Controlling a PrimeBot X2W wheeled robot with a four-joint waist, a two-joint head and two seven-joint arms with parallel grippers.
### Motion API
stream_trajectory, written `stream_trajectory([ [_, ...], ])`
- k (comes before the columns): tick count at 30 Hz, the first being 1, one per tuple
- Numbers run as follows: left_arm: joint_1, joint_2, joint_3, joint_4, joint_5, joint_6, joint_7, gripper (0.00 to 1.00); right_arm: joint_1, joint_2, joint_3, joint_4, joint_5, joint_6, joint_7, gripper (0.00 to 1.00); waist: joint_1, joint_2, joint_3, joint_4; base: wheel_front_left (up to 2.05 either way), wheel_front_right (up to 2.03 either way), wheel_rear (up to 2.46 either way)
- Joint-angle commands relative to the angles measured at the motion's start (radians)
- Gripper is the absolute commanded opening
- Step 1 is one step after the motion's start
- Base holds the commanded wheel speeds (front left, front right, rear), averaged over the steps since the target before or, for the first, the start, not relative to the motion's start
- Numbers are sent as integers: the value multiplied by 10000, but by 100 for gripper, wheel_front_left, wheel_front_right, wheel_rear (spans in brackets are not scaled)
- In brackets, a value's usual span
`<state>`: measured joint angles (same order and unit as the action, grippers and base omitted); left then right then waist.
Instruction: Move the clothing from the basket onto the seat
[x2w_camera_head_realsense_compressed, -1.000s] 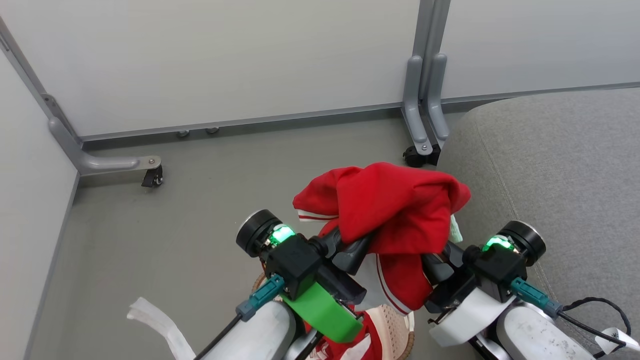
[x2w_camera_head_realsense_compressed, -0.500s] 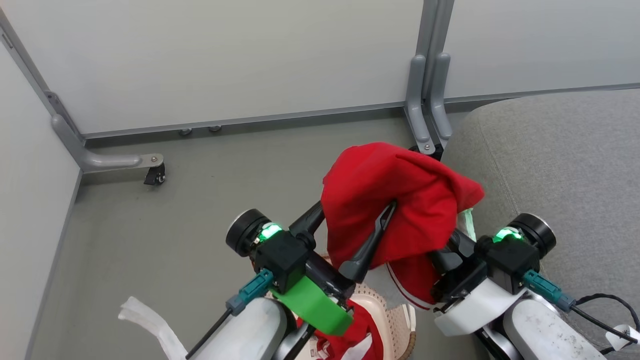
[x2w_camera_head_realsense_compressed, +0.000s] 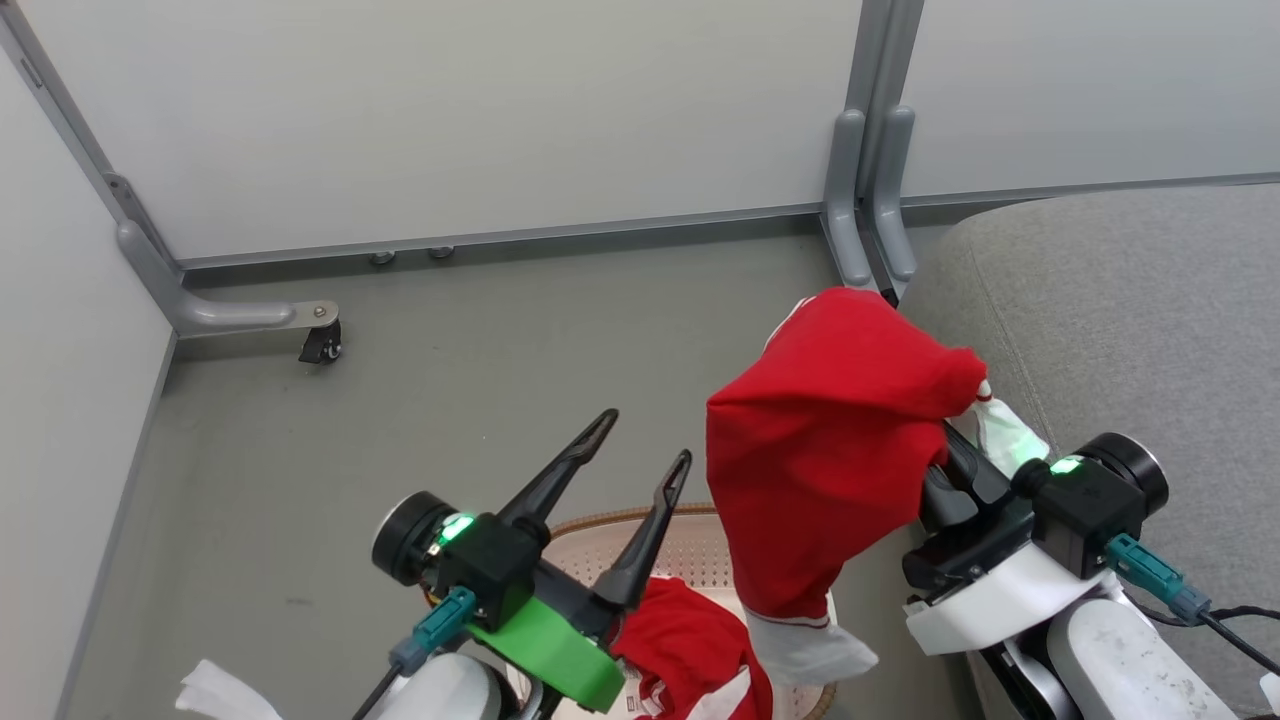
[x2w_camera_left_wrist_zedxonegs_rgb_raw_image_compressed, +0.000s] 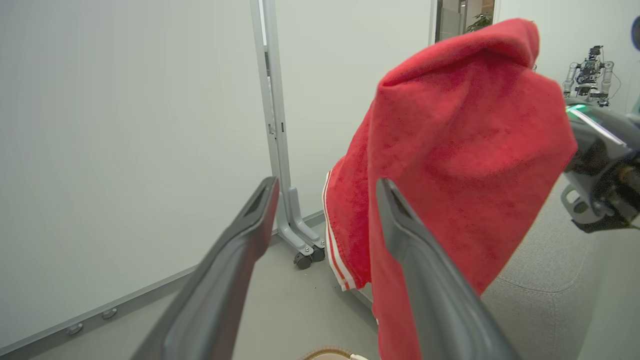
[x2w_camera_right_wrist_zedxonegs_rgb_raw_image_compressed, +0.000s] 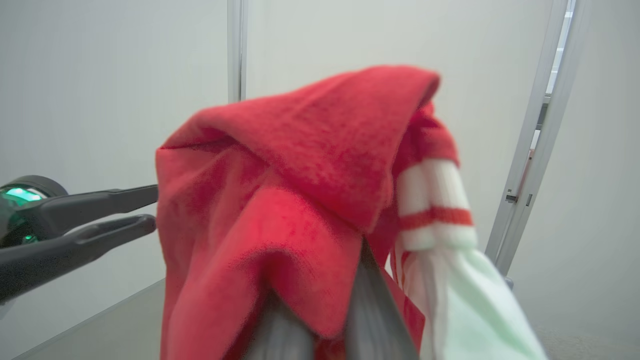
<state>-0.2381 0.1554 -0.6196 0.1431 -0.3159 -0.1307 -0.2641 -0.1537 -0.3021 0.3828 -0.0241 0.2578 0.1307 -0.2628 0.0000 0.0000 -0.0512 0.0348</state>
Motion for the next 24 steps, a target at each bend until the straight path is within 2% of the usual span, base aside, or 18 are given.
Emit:
stream_trajectory([
  [1,225,105,172,88,-14,3,-5,100,132,36,-107,-61,10,1,-31,0,0,0,10,36,0,0,0],
  [7,799,43,1149,435,155,3,-5,100,452,221,-624,-139,21,1,-31,0,0,0,12,148,0,0,0],
  [10,1132,-167,2035,885,504,408,-6,100,607,316,-824,-179,-11,1,-31,0,0,0,-3,156,0,0,0],
  [14,1753,-540,3248,1130,533,609,-5,100,753,460,-1045,-255,-26,1,-31,0,0,0,-21,132,0,0,0],
  [24,2753,-954,5019,1236,1222,350,-5,100,1127,716,-1536,-383,-87,1,-31,0,0,0,-66,151,0,0,0],
])
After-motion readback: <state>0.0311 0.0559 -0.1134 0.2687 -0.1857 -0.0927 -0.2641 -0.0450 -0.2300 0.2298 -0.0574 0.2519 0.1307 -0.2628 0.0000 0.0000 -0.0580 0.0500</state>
